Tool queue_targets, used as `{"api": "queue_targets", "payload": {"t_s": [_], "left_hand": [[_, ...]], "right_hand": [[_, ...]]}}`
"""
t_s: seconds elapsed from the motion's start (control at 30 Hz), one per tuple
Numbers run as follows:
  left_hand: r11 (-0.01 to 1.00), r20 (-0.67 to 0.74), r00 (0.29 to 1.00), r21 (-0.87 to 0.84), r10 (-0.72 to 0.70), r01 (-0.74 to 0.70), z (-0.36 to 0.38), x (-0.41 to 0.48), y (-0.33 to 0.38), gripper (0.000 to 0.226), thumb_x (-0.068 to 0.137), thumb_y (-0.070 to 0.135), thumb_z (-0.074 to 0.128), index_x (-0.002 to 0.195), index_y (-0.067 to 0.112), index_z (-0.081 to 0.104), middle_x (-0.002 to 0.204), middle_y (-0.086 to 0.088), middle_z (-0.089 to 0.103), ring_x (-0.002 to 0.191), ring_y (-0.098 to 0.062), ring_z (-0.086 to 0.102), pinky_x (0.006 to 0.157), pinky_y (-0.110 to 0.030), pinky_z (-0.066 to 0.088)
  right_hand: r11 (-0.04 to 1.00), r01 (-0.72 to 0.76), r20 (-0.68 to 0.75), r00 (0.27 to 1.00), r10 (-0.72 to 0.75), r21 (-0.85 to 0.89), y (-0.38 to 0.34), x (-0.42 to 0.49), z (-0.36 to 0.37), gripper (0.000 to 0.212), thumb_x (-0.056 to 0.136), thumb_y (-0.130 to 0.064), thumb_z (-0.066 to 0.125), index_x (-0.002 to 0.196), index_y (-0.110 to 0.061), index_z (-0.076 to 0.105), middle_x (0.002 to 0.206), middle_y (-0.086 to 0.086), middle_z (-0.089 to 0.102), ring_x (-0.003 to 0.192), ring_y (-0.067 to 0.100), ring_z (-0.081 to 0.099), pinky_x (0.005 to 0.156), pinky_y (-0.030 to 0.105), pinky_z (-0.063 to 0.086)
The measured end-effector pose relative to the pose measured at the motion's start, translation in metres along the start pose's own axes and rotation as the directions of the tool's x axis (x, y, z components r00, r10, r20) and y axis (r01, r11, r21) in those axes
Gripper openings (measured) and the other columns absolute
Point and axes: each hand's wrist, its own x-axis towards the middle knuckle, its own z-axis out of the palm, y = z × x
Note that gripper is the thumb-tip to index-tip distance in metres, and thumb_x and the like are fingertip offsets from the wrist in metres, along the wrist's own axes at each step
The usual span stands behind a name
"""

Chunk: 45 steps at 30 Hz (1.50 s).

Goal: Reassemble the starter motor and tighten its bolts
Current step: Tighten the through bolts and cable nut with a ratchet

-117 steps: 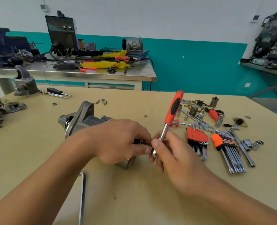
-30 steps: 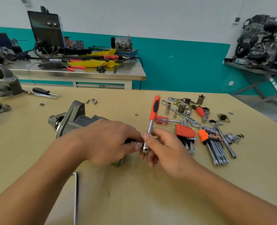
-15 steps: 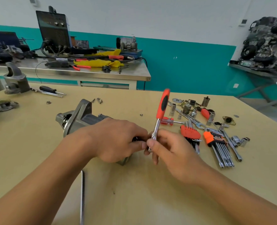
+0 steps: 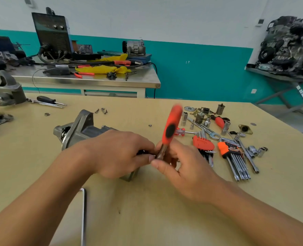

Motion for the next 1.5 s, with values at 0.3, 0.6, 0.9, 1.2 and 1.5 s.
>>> {"api": "queue_targets", "payload": {"t_s": [0.3, 0.6, 0.9, 1.2, 1.5], "left_hand": [[1.0, -0.003, 1.0, -0.015, -0.008, 0.008, 0.0, 0.002, -0.003, 0.021, 0.102, 0.047, 0.043, 0.095, 0.034, 0.058, 0.077, 0.014, 0.057, 0.078, -0.001, 0.053, 0.067, -0.026, 0.038], [0.999, -0.029, 0.999, 0.033, -0.027, 0.028, 0.003, 0.001, -0.001, 0.022, 0.101, 0.05, 0.042, 0.098, 0.033, 0.057, 0.082, 0.013, 0.058, 0.08, -0.003, 0.054, 0.067, -0.022, 0.037], [1.0, -0.017, 1.0, -0.018, 0.01, -0.01, 0.0, 0.0, -0.001, 0.019, 0.102, 0.047, 0.043, 0.097, 0.036, 0.057, 0.083, 0.011, 0.06, 0.079, -0.004, 0.054, 0.072, -0.028, 0.043], [0.999, -0.005, 1.0, -0.047, 0.012, -0.012, -0.001, 0.001, -0.001, 0.016, 0.102, 0.046, 0.044, 0.09, 0.04, 0.054, 0.076, 0.017, 0.055, 0.077, 0.002, 0.052, 0.063, -0.021, 0.032], [0.999, -0.041, 0.999, -0.031, -0.016, 0.014, 0.003, 0.001, -0.003, 0.015, 0.1, 0.047, 0.047, 0.098, 0.038, 0.059, 0.079, 0.017, 0.059, 0.079, 0.001, 0.054, 0.063, -0.019, 0.033]], "right_hand": [[0.62, -0.483, 0.257, 0.87, 0.422, 0.618, -0.011, 0.008, 0.008, 0.021, 0.101, -0.034, 0.054, 0.099, -0.012, 0.055, 0.068, 0.001, 0.069, 0.048, 0.013, 0.058, 0.05, 0.025, 0.045], [0.506, -0.552, 0.353, 0.826, 0.439, 0.663, -0.013, 0.011, 0.004, 0.021, 0.104, -0.031, 0.051, 0.095, -0.012, 0.058, 0.071, 0.007, 0.068, 0.048, 0.015, 0.057, 0.049, 0.025, 0.045], [0.996, -0.058, 0.033, 0.998, 0.056, 0.069, -0.004, -0.001, 0.004, 0.014, 0.097, -0.041, 0.056, 0.101, -0.028, 0.052, 0.078, 0.006, 0.067, 0.064, 0.023, 0.064, 0.061, 0.044, 0.053], [0.803, -0.348, 0.118, 0.935, 0.335, 0.484, -0.013, 0.003, 0.011, 0.021, 0.104, -0.034, 0.049, 0.095, -0.016, 0.055, 0.067, -0.004, 0.065, 0.05, 0.013, 0.057, 0.051, 0.031, 0.045], [0.265, -0.59, 0.4, 0.753, 0.523, 0.763, -0.018, 0.011, 0.014, 0.029, 0.105, -0.034, 0.048, 0.093, -0.01, 0.058, 0.063, 0.005, 0.061, 0.037, 0.01, 0.04, 0.043, 0.022, 0.033]]}}
